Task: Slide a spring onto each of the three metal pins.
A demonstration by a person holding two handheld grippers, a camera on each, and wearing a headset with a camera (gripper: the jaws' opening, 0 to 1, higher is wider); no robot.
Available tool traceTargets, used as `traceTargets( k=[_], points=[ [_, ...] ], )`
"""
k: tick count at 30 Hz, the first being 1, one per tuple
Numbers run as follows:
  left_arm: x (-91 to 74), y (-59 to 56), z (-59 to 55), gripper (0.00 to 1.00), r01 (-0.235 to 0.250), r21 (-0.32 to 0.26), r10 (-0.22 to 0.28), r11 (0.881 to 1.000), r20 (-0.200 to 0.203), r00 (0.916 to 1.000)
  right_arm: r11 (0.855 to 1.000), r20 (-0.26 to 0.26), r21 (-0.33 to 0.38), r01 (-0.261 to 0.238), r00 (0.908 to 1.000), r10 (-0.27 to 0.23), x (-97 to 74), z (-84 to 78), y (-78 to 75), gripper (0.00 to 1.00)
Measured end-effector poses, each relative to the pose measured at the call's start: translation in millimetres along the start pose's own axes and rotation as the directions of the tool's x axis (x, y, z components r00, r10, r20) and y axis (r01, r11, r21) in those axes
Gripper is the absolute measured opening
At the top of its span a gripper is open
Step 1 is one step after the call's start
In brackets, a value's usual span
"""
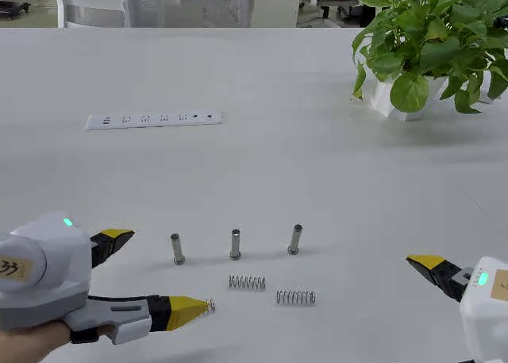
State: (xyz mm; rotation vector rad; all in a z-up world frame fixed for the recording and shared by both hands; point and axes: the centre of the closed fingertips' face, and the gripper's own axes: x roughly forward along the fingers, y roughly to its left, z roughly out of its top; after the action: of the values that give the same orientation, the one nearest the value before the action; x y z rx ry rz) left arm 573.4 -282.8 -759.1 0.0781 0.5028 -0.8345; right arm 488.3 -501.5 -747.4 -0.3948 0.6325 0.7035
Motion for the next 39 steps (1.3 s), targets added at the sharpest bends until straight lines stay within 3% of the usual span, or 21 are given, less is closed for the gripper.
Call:
traceTargets(
  k=[5,14,31,39],
  points=[
    [-5.8,0.8,-10.4,0.95,-0.015,-0.010,0.015,1.000,-0.004,0.9999,1.000,-0.002,-0.004,-0.003,1.0000,0.003,0.3,0.0,0.1,0.99],
    [-18.6,-9.5,-28.3,0.94,-0.028,-0.055,0.027,0.998,-0.010,0.9996,1.000,-0.015,-0.004,-0.006,0.9999,0.006,2.4,-4.6,-0.1,0.99],
    [-21.4,-17.4,-35.7,0.87,-0.031,-0.058,0.031,0.998,-0.004,0.9995,1.000,-0.009,-0.004,0.016,0.9998,-0.016,4.8,-8.0,-10.6,0.99],
    [-16.8,-17.7,-39.4,0.72,-0.027,-0.009,0.027,1.000,-0.004,0.9996,1.000,-0.014,-0.004,0.016,0.9998,-0.016,4.7,-8.4,-11.4,0.99]
  ],
)
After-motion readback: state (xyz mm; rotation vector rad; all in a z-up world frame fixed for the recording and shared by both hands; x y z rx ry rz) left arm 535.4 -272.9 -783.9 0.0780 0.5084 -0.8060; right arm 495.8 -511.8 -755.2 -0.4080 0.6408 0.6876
